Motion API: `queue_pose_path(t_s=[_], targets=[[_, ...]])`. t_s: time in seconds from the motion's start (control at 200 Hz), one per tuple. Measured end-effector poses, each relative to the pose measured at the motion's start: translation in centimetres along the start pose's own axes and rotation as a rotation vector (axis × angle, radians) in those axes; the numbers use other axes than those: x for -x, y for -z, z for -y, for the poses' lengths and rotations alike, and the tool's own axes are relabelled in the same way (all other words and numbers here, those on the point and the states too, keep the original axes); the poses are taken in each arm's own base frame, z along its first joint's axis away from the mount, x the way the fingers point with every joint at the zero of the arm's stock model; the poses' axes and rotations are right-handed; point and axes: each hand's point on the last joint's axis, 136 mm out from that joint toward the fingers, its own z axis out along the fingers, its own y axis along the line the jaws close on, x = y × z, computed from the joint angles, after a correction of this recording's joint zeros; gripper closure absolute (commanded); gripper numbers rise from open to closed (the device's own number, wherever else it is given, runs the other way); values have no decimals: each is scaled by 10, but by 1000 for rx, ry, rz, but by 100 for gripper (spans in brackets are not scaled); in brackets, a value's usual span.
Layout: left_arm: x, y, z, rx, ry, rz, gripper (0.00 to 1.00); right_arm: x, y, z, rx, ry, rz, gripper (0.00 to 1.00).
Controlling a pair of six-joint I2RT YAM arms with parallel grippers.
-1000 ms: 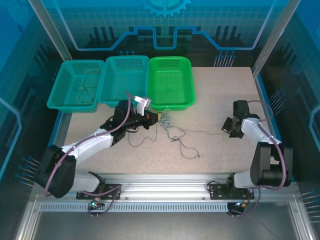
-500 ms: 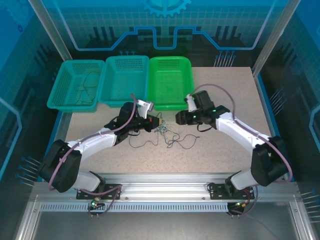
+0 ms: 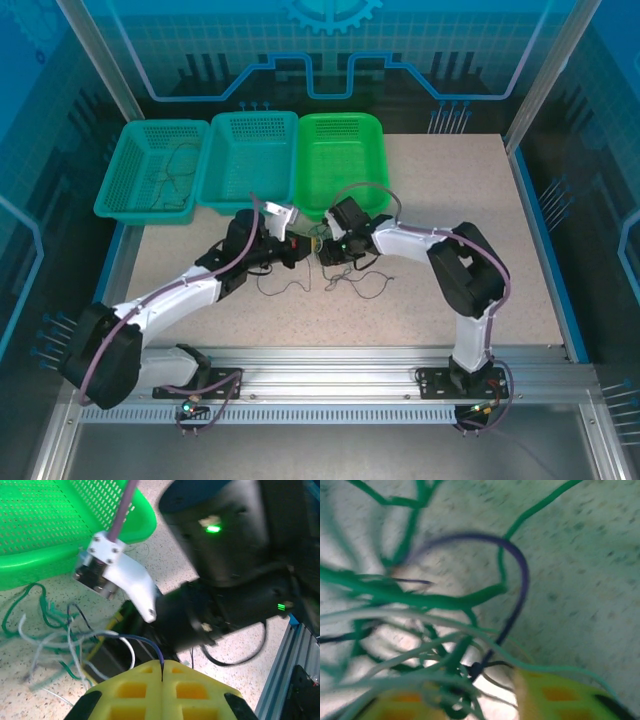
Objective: Untangle the cables
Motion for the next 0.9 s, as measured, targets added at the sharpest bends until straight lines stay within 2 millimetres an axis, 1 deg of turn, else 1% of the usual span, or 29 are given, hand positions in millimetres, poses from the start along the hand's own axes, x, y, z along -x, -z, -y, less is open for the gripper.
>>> queue_pose_path(t_s=[0.04,0.085,0.185,0.285,0.38,0.44,0.45,0.47,0.495,0.5,0.525,0.53,0.605,0.68,0.72,0.755,0.895], targets=[[2,6,2,4,-9,16,100,0,-1,4,-21,-15,2,96],[6,16,5,9,-25,42,100,-1,0,10,-45,-34,1,100],[23,41,10,33,-61,118,100,-2,4,23,-88,-72,11,100],[38,69,7,92,-105,188,100,-13,20,51,-147,-146,13,100],[42,93,-7,203,-113,217,100,-27,45,91,-218,-260,30,100],[46,108,-23,294,-94,229,100,-36,63,124,-269,-362,50,100],[47,111,-26,309,-91,230,100,-37,65,127,-273,-373,52,100],[49,115,-31,337,-83,236,100,-42,72,142,-298,-418,60,100],[50,121,-37,370,-74,241,100,-46,79,154,-313,-456,68,100],[50,123,-40,380,-71,243,100,-47,81,159,-322,-473,72,100],[50,128,-46,409,-60,247,100,-51,88,171,-335,-509,82,100],[50,128,-46,413,-59,248,100,-53,90,176,-342,-526,86,100],[48,140,-62,482,-23,250,100,-71,112,216,-399,-662,115,100],[44,143,-70,507,5,242,100,-83,130,240,-430,-748,136,100],[42,143,-70,504,11,236,100,-84,136,246,-436,-765,148,100],[41,141,-70,494,16,232,100,-82,139,246,-430,-764,159,100],[40,133,-64,439,38,217,100,-74,134,228,-359,-717,151,100]])
